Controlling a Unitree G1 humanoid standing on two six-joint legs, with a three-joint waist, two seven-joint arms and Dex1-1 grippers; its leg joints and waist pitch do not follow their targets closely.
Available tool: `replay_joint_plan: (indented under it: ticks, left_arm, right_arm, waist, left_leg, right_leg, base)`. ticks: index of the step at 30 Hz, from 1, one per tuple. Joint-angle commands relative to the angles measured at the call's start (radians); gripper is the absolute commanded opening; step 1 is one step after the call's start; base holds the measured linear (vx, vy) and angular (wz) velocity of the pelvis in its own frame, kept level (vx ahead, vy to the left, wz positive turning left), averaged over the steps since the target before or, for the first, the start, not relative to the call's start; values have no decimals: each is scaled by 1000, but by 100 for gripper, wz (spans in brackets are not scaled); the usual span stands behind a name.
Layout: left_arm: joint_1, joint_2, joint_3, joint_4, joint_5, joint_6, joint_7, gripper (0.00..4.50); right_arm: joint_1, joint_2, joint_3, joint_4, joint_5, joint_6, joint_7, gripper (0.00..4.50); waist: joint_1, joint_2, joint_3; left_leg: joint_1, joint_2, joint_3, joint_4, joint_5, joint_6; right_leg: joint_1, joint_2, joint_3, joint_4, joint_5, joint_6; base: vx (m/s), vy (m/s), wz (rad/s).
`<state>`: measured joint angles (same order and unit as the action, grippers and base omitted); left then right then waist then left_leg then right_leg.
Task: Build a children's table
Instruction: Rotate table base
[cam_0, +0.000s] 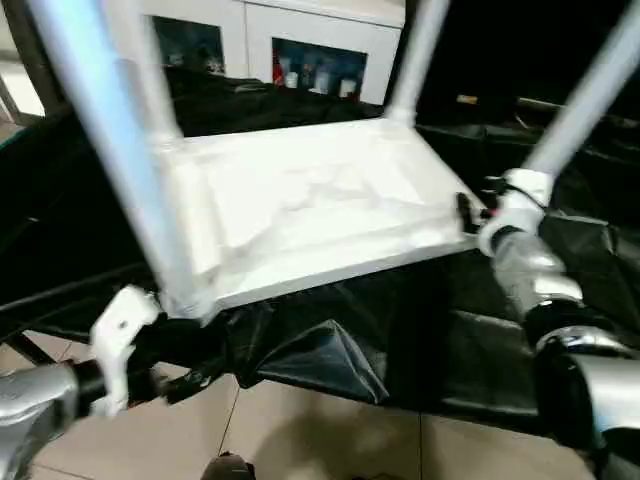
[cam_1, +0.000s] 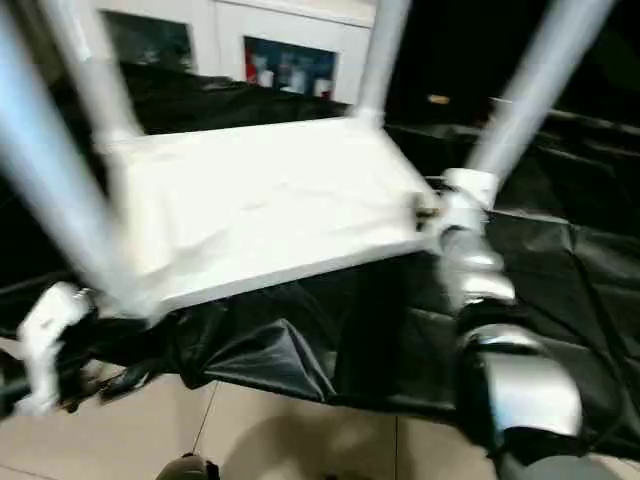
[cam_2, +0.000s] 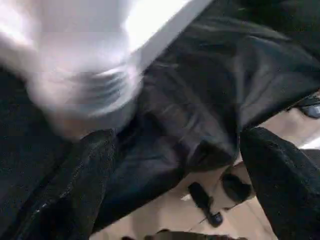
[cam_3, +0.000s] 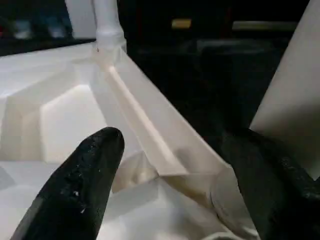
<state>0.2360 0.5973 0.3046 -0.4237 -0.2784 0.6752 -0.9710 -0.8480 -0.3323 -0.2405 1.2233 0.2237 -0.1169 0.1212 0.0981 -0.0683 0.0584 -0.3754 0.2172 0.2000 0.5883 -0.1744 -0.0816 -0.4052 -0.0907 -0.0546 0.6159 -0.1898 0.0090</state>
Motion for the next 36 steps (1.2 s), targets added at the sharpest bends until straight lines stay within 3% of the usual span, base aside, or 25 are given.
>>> replay_joint_plan:
  ticks: [1, 3, 5, 6, 8, 11, 15, 16, 18, 19, 20, 21, 22, 23, 25, 29, 31, 33, 36]
  left_arm:
    - [-4, 7, 34, -7, -14, -31, -4, 441]
    - [-42, -1, 83, 20, -53, -69, 27, 441]
    - [-63, -11, 97, 31, -67, -91, 40, 441]
    - [-93, -29, 100, 40, -77, -109, 54, 441]
    - [-129, -51, 98, 50, -84, -129, 76, 441]
    - [-197, -87, 80, 82, -74, -166, 117, 441]
    - [-297, -138, 10, 106, -112, -182, 121, 441]
    - [-317, -151, -6, 107, -125, -180, 119, 441]
    - [-360, -183, -34, 103, -162, -163, 114, 441]
    - [-383, -199, -53, 106, -175, -159, 109, 441]
    - [-403, -213, -71, 110, -185, -157, 105, 441]
    - [-427, -228, -95, 118, -188, -155, 100, 441]
    - [-442, -235, -116, 124, -185, -156, 93, 441]
    - [-462, -244, -145, 132, -184, -155, 79, 441]
    - [-483, -251, -179, 139, -191, -146, 54, 441]
    - [-516, -248, -240, 148, -224, -118, -1, 441]
    - [-549, -239, -290, 154, -264, -76, -53, 441]
    - [-567, -242, -310, 159, -275, -63, -72, 441]
    - [-616, -277, -345, 188, -281, -60, -91, 441]
  right_arm:
    - [-18, -19, -15, 6, -4, -20, 13, 364]
    - [-16, -8, 8, 18, -17, -35, 67, 364]
    - [-10, -2, 23, 20, -33, -46, 81, 364]
    - [3, 7, 29, 14, -40, -56, 91, 364]
    - [19, 19, 31, 5, -43, -70, 92, 364]
    - [73, 43, 38, -38, -49, -114, 71, 364]
    - [174, 84, 9, -118, -30, -158, 20, 364]
    - [194, 91, 3, -130, -29, -167, 4, 364]
    - [231, 103, -3, -145, -35, -180, -45, 364]
    - [248, 109, 0, -147, -45, -186, -72, 364]
    - [263, 113, 3, -149, -54, -190, -96, 364]
    - [271, 115, 6, -136, -65, -185, -131, 364]
    - [273, 119, 4, -130, -66, -177, -148, 364]
    - [273, 125, 3, -121, -67, -162, -162, 364]
    - [260, 132, 13, -101, -72, -131, -162, 364]
    - [217, 146, 51, -65, -95, -70, -102, 364]
    - [176, 162, 82, -45, -116, -62, -36, 364]
    - [159, 171, 94, -37, -125, -55, -6, 364]
    - [128, 183, 124, -19, -149, -28, 44, 364]
  waist:
    - [-7, 4, -62]
    - [-13, -3, -62]
    - [-14, 4, -62]
    - [-17, -9, -62]
    - [-12, -6, -63]
    - [-12, -10, -67]
    - [-10, -19, -68]
    - [-4, -17, -68]
    - [-3, -19, -67]
    - [-3, -9, -68]
    - [-7, -17, -67]
    - [-10, -15, -66]
    - [-13, -18, -66]
    - [-14, -12, -67]
    - [-15, -14, -66]
    - [-20, -7, -68]
    - [-23, -17, -71]
    - [-26, -14, -71]
    - [-35, -22, -72]
  left_leg:
    - [16, 7, -1, -67, -245, -2]
    - [13, 7, -2, -66, -245, 5]
    - [15, 9, -2, -67, -241, 0]
    - [14, 11, -2, -67, -239, -5]
    - [20, 11, -2, -66, -250, -14]
    - [19, 11, -2, -64, -230, -19]
    - [17, 11, -3, -65, -236, -21]
    - [26, 11, 0, -63, -241, -28]
    - [19, 10, -2, -67, -254, -41]
    - [21, 10, -3, -67, -263, -47]
    - [20, 8, -3, -66, -279, -51]
    - [22, 7, -3, -66, -288, -54]
    - [19, 6, -4, -66, -293, -52]
    - [21, 7, -4, -66, -302, -52]
    - [21, 7, -5, -66, -315, -51]
    - [19, 7, -6, -66, -304, -52]
    - [16, 6, -2, -62, -272, -44]
    - [13, 7, -4, -63, -245, -42]
    - [11, 6, -2, -59, -209, -34]
  right_leg:
    - [31, -25, 33, -60, -179, -160]
    - [31, -26, 33, -59, -186, -161]
    - [29, -25, 34, -58, -173, -167]
    - [30, -24, 33, -57, -168, -169]
    - [27, -26, 34, -56, -177, -167]
    - [30, -26, 35, -51, -134, -166]
    - [33, -27, 36, -51, -150, -158]
    - [25, -28, 37, -52, -157, -153]
    - [29, -29, 37, -54, -179, -150]
    - [28, -29, 37, -53, -185, -148]
    - [28, -28, 37, -57, -206, -140]
    - [25, -27, 38, -62, -225, -132]
    - [28, -27, 38, -63, -242, -125]
    - [25, -26, 38, -65, -260, -118]
    - [23, -26, 37, -66, -275, -116]
    - [25, -25, 38, -60, -237, -134]
    - [29, -25, 39, -55, -200, -146]
    - [33, -25, 39, -51, -179, -151]
    - [36, -25, 39, -47, -145, -165]
  base:
    - [0, 0, 0]
    - [0, 0, 0]
    - [0, 0, 0]
    - [0, 0, 0]
    - [0, 0, 0]
    - [0, 0, 0]
    - [0, 0, 0]
    - [0, 0, 0]
    - [0, 0, 0]
    - [0, 0, 0]
    - [0, 0, 0]
    - [0, 0, 0]
    - [0, 0, 0]
    - [0, 0, 0]
    - [0, 0, 0]
    - [0, 0, 0]
    - [0, 0, 0]
    - [0, 0, 0]
    - [0, 0, 0]
